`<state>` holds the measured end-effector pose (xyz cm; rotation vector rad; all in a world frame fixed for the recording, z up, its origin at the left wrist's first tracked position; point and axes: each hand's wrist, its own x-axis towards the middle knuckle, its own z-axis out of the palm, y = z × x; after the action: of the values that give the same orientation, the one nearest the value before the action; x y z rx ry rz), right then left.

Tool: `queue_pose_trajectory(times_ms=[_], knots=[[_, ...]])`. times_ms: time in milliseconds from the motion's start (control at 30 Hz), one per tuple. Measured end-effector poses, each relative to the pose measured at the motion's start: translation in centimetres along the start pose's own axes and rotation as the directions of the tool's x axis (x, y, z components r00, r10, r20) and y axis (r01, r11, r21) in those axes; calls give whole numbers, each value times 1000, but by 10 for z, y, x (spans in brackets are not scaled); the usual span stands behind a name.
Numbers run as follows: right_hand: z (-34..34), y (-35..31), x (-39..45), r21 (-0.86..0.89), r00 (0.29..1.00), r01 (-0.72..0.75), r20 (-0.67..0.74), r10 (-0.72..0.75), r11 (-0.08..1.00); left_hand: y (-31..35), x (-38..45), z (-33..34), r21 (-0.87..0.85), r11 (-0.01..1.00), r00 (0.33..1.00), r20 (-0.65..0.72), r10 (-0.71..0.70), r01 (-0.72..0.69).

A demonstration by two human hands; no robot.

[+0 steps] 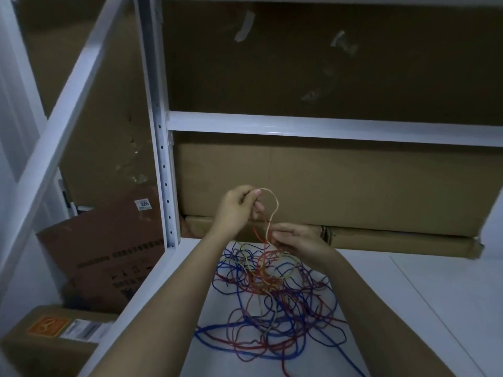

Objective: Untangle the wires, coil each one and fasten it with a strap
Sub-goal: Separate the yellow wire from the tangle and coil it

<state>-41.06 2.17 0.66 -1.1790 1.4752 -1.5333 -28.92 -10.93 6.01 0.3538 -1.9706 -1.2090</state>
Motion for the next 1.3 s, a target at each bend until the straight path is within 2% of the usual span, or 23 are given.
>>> queue_pose_trajectory(times_ms=[67,133,267,333,433,500,533,600,667,733,767,867,900,933,967,1033,1067,1100,1233,1300], knots=[[5,1,-3,-177,1000,30,7,-29,984,-7,1,-2,4,1000,1000,-26,4,-3],[10,7,0,-276,994,57,-78,-81,960,-12,0,-2,-20,1000,999,-34,5,-5],[4,20,3,-99,924,63,-371,-96,993,-23,1,-13,-76,997,991,-134,5,-15],[-3,28,6,-86,863,17,-503,-58,996,-29,2,-23,-100,995,980,-199,-13,-7],[-17,39,11,7,734,-53,-678,44,999,-37,3,-37,-78,997,967,-254,-26,7],[-25,48,12,-97,671,-170,-740,43,981,-41,3,-44,-57,998,956,-293,-26,10],[-29,53,12,-195,673,-267,-739,38,944,-42,3,-46,-41,999,952,-306,-21,9],[-33,59,10,-379,726,-450,-682,84,809,-41,2,-45,-21,1000,953,-302,-10,4],[-33,59,11,-504,784,-516,-603,146,693,-37,1,-40,-49,999,962,-272,-17,4],[-29,51,13,-527,830,-436,-550,99,729,-33,0,-35,-71,998,972,-233,-16,-1],[-26,44,15,-541,843,-371,-536,30,755,-31,1,-33,-70,998,977,-213,-12,-4],[-11,20,20,-667,818,-178,-509,-269,724,-26,2,-27,-62,998,987,-164,3,-14],[-4,12,22,-661,825,-90,-468,-316,745,-24,2,-25,-58,998,988,-152,9,-18],[2,4,22,-648,864,-18,-393,-314,762,-22,3,-24,-58,998,989,-144,14,-23],[8,-3,23,-673,915,16,-288,-282,739,-19,3,-23,-63,998,990,-142,17,-26],[14,-9,24,-849,982,39,-65,-177,527,-14,3,-23,-83,996,989,-145,20,-32],[14,-8,26,-896,990,61,-2,-140,439,-11,3,-23,-88,995,989,-147,28,-41],[13,-7,26,-904,991,57,1,-131,425,-9,3,-24,-90,995,988,-150,39,-53],[6,2,28,-727,936,66,-191,-294,683,-6,1,-35,-126,990,968,-249,26,-59],[0,14,23,-670,895,75,-282,-346,739,-3,1,-45,-168,985,946,-323,-8,-49]])
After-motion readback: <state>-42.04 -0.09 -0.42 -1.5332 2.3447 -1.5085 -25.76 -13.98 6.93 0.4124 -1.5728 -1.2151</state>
